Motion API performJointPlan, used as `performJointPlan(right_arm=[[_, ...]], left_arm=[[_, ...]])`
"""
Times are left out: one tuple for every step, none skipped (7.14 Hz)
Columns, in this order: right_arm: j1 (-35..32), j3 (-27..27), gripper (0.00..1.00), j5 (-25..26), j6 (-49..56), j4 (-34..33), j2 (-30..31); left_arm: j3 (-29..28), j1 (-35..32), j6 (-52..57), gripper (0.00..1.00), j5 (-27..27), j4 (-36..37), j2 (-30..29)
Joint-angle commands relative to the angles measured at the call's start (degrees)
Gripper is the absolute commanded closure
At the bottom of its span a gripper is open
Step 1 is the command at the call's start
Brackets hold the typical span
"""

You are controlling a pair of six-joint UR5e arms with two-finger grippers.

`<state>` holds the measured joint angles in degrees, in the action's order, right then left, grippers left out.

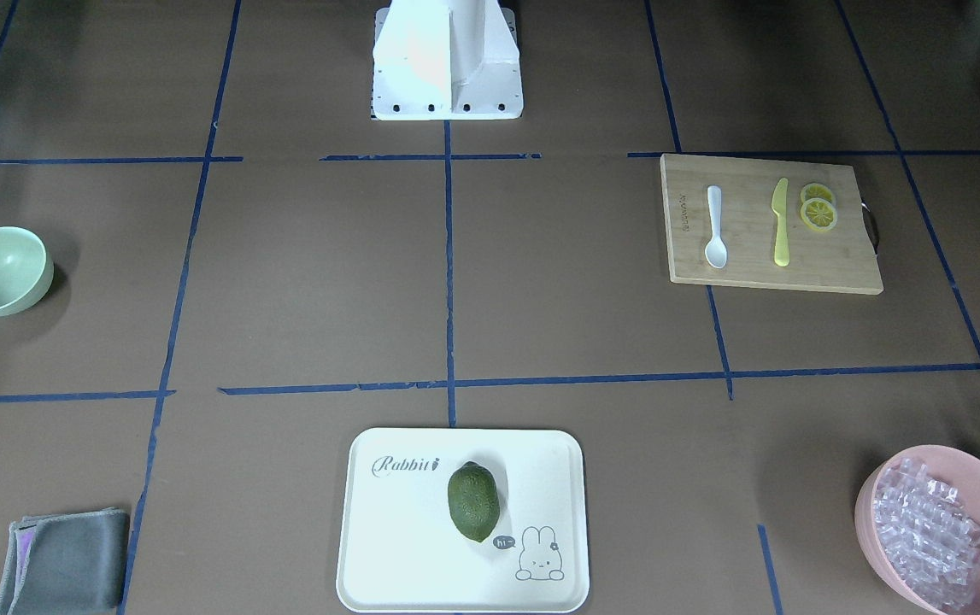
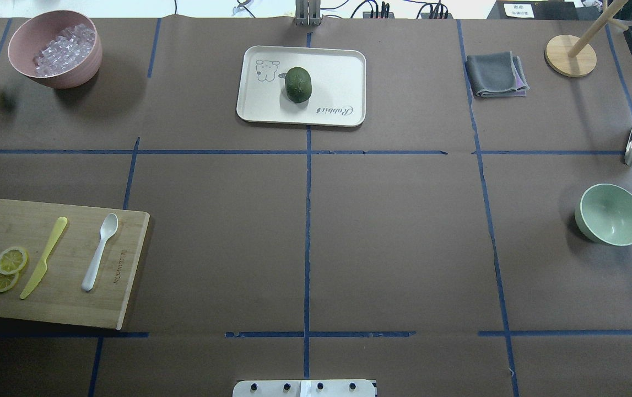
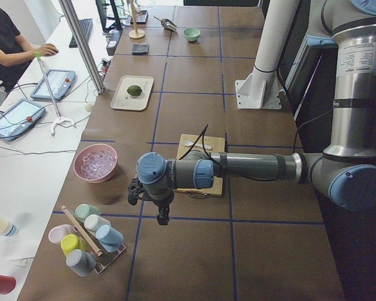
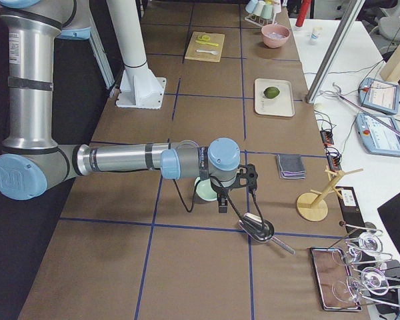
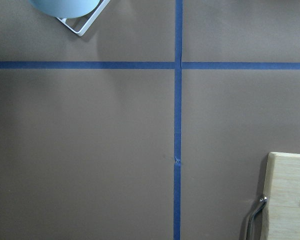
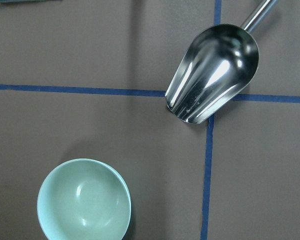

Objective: Place spoon in bowl

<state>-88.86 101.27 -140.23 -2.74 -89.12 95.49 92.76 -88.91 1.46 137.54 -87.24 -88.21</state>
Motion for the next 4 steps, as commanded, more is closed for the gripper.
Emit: performJointPlan(right_arm=[[0.0,-0.1,0.0,0.57,-0.07,-0.01,-0.04],[0.0,-0.1,0.0,0.4,-0.07,-0.01,-0.13],[0.0,0.16,0.0,0.48,-0.07,0.26,-0.13],[0.0,0.25,0.0,0.48,-0.07,0.34,-0.22]], left_arm=[[0.23,-0.03,0.04,0.0,0.01,-0.04,-0.04],[0.23,-0.03,0.21,0.0,-0.08,-0.12,-0.03],[0.23,-0.03,0.3,0.0,-0.17,-0.12,-0.12],[0.23,-0.03,0.13,0.0,-0.08,-0.12,-0.04]])
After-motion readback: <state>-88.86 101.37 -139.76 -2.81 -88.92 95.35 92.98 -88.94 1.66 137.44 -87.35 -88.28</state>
